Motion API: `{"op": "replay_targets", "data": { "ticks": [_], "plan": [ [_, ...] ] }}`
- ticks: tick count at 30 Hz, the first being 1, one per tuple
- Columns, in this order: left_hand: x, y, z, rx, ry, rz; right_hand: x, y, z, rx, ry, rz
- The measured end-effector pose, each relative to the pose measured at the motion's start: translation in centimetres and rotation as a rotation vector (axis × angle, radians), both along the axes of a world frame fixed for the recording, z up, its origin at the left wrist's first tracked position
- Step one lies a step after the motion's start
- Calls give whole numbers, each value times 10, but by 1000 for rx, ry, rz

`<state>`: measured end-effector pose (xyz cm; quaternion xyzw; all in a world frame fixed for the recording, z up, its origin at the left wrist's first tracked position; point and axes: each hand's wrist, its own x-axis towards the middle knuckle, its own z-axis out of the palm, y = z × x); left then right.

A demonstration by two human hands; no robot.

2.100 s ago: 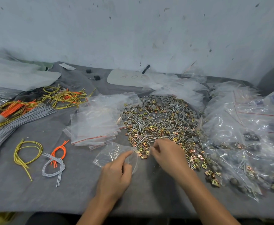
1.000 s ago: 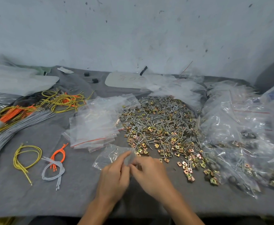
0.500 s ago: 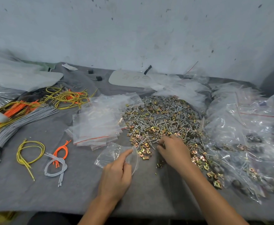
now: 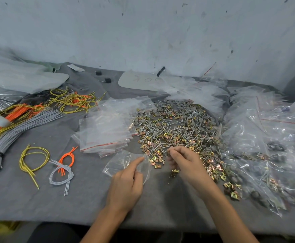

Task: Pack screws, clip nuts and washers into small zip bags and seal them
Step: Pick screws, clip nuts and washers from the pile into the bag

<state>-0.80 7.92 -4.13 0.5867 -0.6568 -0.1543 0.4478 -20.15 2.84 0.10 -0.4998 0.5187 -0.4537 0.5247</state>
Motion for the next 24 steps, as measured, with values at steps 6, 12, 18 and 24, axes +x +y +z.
{"op": "replay_targets", "data": {
  "ticks": [6, 12, 18, 24],
  "plan": [
    [1, -1, -3, -8, 5, -1, 0, 5, 1, 116, -187, -1],
    [1, 0, -2, -8, -5, 4, 4, 24, -1, 185, -380, 151],
    [0, -1, -1, -10, 1, -1, 9, 34, -3, 101, -343, 159],
    [0, -1, -2, -8, -4, 4, 4, 35, -5, 5, -259, 201]
  ]
}}
